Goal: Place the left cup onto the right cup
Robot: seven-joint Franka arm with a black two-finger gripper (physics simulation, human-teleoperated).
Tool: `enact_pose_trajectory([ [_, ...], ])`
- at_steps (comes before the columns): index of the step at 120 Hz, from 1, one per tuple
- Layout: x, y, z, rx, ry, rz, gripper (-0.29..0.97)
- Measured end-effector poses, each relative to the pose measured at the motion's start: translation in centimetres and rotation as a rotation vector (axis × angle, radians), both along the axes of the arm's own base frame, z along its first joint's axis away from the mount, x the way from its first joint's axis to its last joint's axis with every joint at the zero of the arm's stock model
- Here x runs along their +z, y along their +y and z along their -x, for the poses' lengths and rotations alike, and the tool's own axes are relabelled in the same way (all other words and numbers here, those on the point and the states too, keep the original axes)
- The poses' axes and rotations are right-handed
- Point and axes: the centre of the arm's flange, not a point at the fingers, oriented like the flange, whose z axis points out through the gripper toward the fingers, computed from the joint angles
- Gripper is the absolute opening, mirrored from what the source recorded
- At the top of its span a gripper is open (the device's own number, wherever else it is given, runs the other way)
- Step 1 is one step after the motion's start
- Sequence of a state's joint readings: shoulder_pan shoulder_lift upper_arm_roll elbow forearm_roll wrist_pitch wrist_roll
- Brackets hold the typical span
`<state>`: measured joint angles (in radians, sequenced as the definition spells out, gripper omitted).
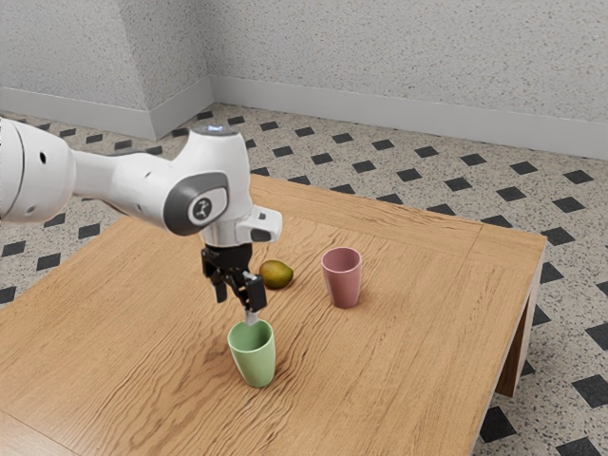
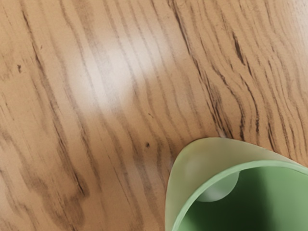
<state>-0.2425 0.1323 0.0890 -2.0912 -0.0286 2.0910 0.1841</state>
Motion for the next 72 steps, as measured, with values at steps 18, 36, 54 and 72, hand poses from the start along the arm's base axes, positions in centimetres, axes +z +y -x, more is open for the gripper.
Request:
enact_pose_trajectory([
  [18,-0.8,0.2,-0.1,0.006,0.009,-0.003,0.66],
  [36,-1.7,0.4,-0.3,0.011,0.016,-0.006,0.66],
  [54,-2.1,0.4,-0.4,0.013,0.016,-0.007,0.66],
  [72,-2.5,0.3,-0.5,0.016,0.02,-0.004,0.65],
])
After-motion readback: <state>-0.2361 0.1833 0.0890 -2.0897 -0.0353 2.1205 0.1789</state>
